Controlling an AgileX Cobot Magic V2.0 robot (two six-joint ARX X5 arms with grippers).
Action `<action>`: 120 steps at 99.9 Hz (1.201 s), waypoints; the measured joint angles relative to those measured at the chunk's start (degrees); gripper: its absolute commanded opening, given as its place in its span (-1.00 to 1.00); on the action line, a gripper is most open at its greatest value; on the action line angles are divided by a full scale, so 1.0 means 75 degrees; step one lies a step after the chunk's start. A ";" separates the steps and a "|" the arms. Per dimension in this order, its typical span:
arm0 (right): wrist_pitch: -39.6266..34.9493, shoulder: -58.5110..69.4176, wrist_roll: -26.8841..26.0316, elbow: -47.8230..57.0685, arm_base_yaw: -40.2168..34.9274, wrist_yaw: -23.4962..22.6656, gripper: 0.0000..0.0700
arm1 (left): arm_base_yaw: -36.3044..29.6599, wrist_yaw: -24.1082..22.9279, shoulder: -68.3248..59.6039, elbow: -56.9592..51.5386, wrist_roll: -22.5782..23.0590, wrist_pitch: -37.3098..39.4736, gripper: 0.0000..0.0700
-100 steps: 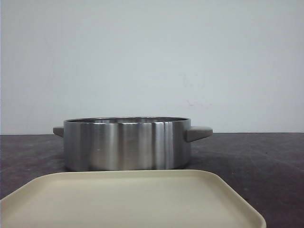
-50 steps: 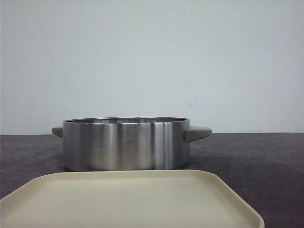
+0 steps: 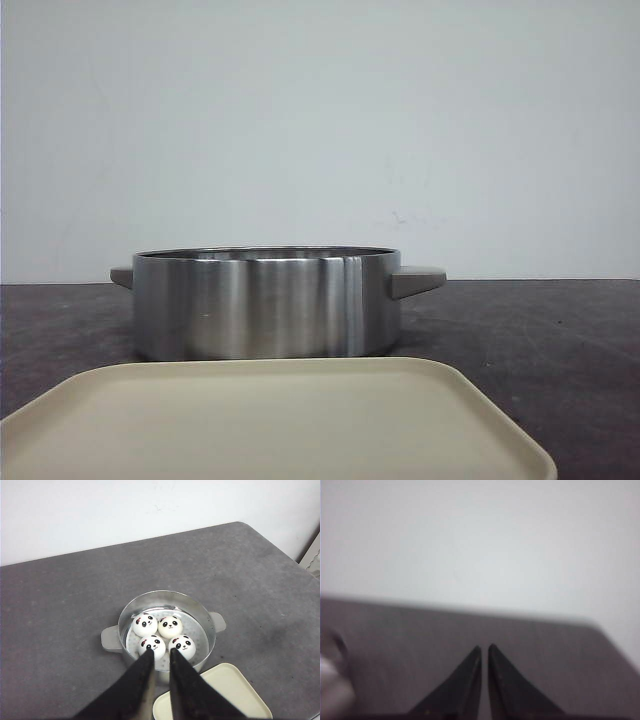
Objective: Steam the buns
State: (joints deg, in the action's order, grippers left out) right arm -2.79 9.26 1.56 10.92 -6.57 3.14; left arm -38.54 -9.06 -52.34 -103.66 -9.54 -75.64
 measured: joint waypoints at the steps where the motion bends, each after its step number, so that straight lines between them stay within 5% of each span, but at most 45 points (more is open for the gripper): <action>1: -0.0073 -0.0087 -0.0012 -0.0099 0.0012 0.0029 -0.93 | 0.0000 0.0000 0.0003 0.0000 0.0000 0.0000 -0.99; 33: -0.0947 -0.1198 -0.0533 -0.1338 0.0192 -0.0801 -0.93 | 0.0000 0.0000 0.0000 0.0000 0.0000 0.0003 -0.99; 120: -0.0915 -0.1204 -0.0644 -0.1338 0.0216 -0.0819 -0.93 | 0.0000 0.0000 0.0003 0.0000 0.0000 0.0000 -0.99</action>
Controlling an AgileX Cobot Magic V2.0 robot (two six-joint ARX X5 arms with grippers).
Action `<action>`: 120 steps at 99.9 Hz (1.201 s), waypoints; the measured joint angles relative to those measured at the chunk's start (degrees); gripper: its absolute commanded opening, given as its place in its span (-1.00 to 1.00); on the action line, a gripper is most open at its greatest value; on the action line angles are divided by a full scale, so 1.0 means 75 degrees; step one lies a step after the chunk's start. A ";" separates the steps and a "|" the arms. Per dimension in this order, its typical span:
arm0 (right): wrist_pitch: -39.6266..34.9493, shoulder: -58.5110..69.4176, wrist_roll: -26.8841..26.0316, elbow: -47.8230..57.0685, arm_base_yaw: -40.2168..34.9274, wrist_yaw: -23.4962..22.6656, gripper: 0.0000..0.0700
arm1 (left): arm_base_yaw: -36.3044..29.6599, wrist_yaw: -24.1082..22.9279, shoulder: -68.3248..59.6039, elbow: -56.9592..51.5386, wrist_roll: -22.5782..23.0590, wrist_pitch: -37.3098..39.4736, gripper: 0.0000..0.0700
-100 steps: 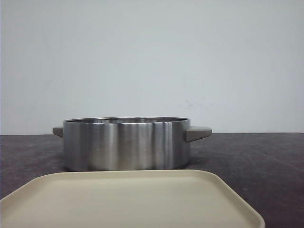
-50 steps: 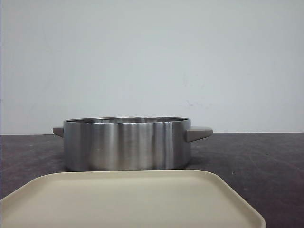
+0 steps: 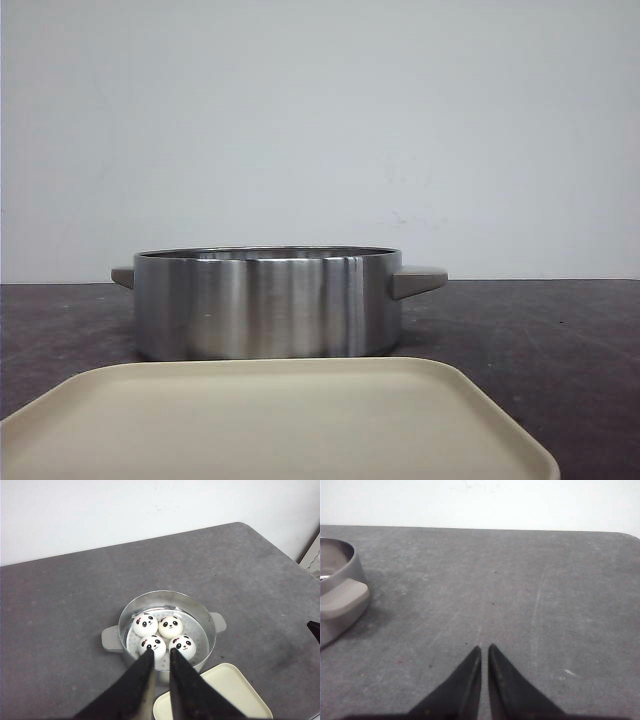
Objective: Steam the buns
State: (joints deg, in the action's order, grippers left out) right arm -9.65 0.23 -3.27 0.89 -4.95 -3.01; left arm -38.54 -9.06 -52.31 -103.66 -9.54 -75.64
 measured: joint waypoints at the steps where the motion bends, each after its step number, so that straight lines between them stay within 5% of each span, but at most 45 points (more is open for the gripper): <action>1: 0.0000 0.0000 0.0000 0.0000 0.0000 0.0000 -0.93 | 0.0000 0.0000 0.0000 0.0000 0.0000 0.0000 -0.99; 31: 0.0000 0.0000 0.0000 0.0000 0.0000 0.0000 -0.93 | 0.0157 0.0000 -0.0003 0.0003 0.0201 0.0026 -0.99; 40: 0.0000 0.0000 0.0000 0.0000 0.0000 0.0003 -0.93 | 0.0536 0.0440 0.0052 0.0256 0.0338 0.0490 -0.99; 52: 0.0003 0.0000 0.0000 0.0000 0.0000 0.0000 -0.93 | 0.1230 0.1597 0.0510 0.1714 0.0778 0.2174 -0.99; 68: 0.0003 0.0000 0.0000 0.0000 0.0000 0.0000 -0.93 | 0.2518 0.3019 0.1472 0.5050 0.0941 0.6070 -0.99; 87: 0.0003 0.0000 0.0000 0.0000 0.0000 0.0000 -0.93 | 0.3477 0.3809 0.3159 0.9267 0.0562 0.9906 -0.99; 120: 0.0003 0.0000 0.0000 0.0000 0.0000 0.0003 -0.93 | 0.4861 0.3427 0.5560 1.2866 0.0358 1.0625 -0.99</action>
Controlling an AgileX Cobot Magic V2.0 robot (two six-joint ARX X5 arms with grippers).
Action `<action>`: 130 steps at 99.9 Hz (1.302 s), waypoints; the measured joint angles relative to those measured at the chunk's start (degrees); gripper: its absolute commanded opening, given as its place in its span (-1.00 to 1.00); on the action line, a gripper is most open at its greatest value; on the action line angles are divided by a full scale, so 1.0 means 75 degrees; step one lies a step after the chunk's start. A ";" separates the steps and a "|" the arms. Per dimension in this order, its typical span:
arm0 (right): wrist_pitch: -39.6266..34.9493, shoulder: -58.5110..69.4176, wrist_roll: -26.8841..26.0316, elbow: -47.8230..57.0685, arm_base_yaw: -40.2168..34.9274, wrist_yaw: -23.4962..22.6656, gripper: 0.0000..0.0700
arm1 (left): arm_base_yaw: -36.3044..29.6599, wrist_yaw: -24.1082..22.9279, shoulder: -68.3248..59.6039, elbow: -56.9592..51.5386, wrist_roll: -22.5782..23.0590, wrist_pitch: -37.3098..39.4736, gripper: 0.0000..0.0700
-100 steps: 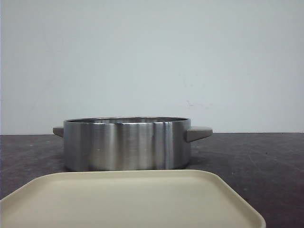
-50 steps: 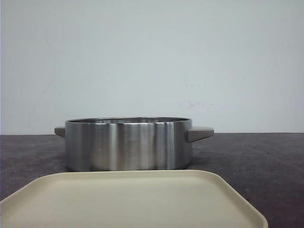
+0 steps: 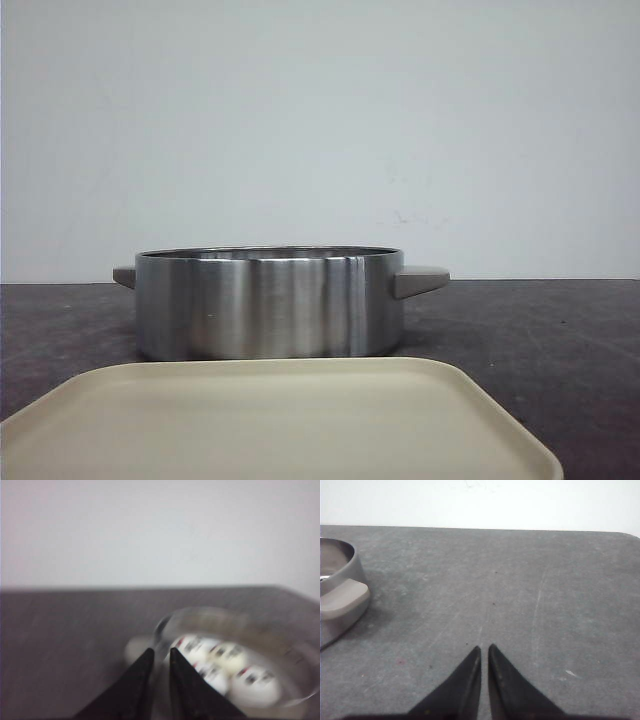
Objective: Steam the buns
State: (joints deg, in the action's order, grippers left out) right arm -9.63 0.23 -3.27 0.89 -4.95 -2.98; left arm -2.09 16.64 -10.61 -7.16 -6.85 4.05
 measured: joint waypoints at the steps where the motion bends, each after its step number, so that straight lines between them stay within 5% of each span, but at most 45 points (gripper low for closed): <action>1: 0.0000 0.0000 0.0000 0.0000 0.0000 0.0000 -0.93 | 0.0035 -0.0032 0.0047 0.0058 0.0000 -0.0012 -0.99; 36: 0.0000 0.0000 0.0000 0.0000 0.0000 -0.0003 -0.93 | 0.0930 -0.1635 0.1376 0.0562 0.0009 -0.1515 -0.99; 75: 0.0000 0.0000 -0.0003 0.0000 0.0000 -0.0003 -0.93 | 0.0988 -0.1641 0.1381 0.0708 0.0586 -0.1906 -0.99; 130: 0.0000 0.0003 -0.0003 0.0000 0.0000 -0.0003 -0.93 | 0.0988 -0.1644 0.1378 0.0708 0.0638 -0.1906 -0.99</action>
